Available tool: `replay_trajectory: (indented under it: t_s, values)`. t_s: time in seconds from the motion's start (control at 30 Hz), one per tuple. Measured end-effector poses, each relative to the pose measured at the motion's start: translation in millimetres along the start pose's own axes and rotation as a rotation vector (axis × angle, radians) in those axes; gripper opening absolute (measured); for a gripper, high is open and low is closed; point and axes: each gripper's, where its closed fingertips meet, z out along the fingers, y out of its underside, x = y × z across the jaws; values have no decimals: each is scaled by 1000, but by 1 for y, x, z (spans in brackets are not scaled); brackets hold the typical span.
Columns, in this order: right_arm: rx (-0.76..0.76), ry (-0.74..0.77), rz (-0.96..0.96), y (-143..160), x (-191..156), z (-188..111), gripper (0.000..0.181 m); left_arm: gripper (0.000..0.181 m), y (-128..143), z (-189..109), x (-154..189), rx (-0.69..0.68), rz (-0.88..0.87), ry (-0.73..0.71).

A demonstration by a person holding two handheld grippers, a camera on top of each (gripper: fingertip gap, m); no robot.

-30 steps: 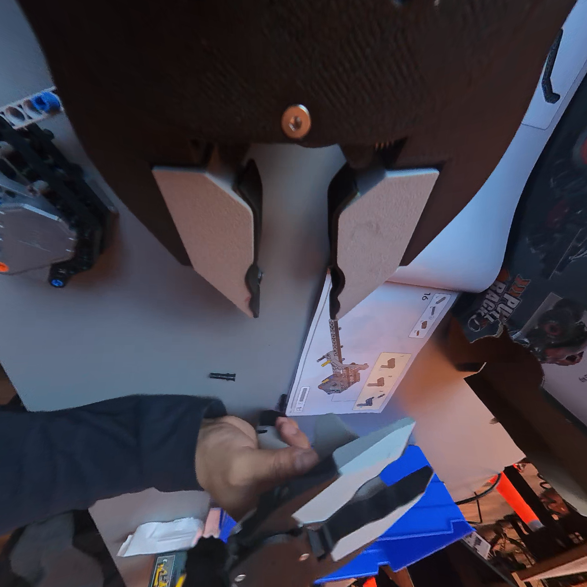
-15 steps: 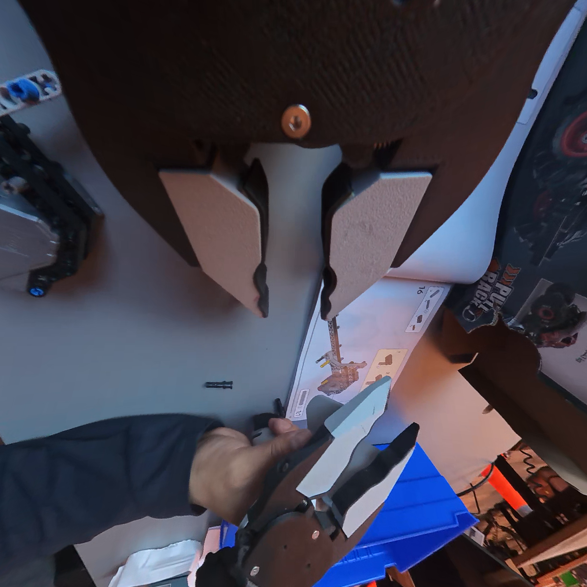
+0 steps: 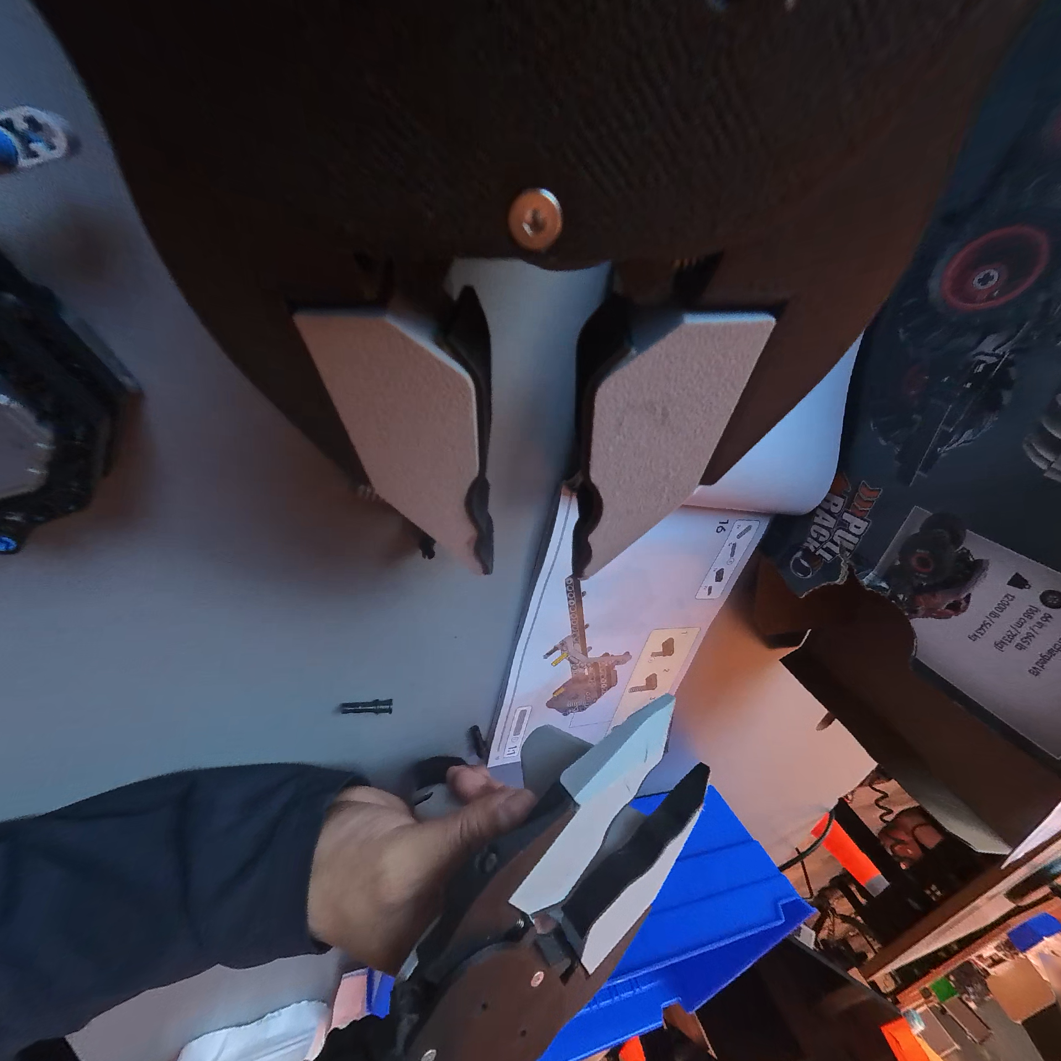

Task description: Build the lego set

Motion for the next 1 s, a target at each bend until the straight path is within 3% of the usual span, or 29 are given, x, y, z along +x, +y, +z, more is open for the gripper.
replay_trajectory:
  t_s: [0.33, 0.63, 1.0]
  values:
    - [17, -41, 31, -4, -5, -4, 54, 22, -1, -1, -2, 6, 14, -16]
    - [-28, 31, 89, 5, 17, -7, 55, 20, -2, -2, -6, 19, -12, -27]
    - [255, 178, 100, -50, 42, -58, 16, 20, -3, -6, -12, 46, -69, -31]
